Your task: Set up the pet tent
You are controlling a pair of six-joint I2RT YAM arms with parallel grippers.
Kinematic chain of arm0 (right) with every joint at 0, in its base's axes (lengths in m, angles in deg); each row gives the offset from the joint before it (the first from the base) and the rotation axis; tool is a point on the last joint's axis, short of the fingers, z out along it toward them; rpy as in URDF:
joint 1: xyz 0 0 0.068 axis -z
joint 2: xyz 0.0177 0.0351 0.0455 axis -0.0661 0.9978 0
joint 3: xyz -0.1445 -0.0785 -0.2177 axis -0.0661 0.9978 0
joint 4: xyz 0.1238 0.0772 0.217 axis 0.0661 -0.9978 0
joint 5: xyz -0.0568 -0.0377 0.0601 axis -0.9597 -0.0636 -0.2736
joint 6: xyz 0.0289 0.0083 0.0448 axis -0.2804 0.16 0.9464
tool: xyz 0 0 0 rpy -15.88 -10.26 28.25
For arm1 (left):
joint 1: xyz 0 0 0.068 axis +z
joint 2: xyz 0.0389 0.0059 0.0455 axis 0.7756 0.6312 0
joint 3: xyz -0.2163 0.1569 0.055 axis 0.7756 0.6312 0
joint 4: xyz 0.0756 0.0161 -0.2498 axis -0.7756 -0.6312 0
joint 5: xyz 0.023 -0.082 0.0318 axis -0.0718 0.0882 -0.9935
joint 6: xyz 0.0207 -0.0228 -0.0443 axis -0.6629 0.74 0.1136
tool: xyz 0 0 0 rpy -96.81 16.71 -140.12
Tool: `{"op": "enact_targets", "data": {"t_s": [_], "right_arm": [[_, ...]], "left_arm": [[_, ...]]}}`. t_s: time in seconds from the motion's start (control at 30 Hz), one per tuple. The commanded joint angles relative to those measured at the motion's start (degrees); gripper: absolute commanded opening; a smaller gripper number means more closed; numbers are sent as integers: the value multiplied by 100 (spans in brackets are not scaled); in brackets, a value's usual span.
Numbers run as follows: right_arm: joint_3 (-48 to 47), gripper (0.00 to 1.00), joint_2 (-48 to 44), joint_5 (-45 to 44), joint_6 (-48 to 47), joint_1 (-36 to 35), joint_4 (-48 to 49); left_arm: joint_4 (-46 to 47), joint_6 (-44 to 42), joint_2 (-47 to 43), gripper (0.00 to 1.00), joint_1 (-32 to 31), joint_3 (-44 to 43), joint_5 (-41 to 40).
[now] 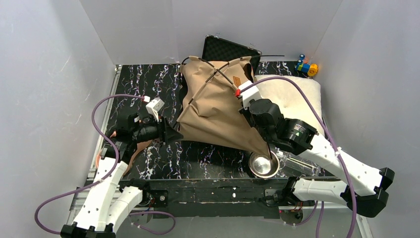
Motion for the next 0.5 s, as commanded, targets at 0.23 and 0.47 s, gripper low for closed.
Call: {"op": "enact_targets", "data": {"t_s": [0.23,0.47], "right_arm": [[118,61,-505,22,396,72,582],[401,79,-1427,620,2013,71,778]], "left_arm": [[931,572,70,0,-150,263,350],[2079,1331,350,0,-1010,454,-434]]}}
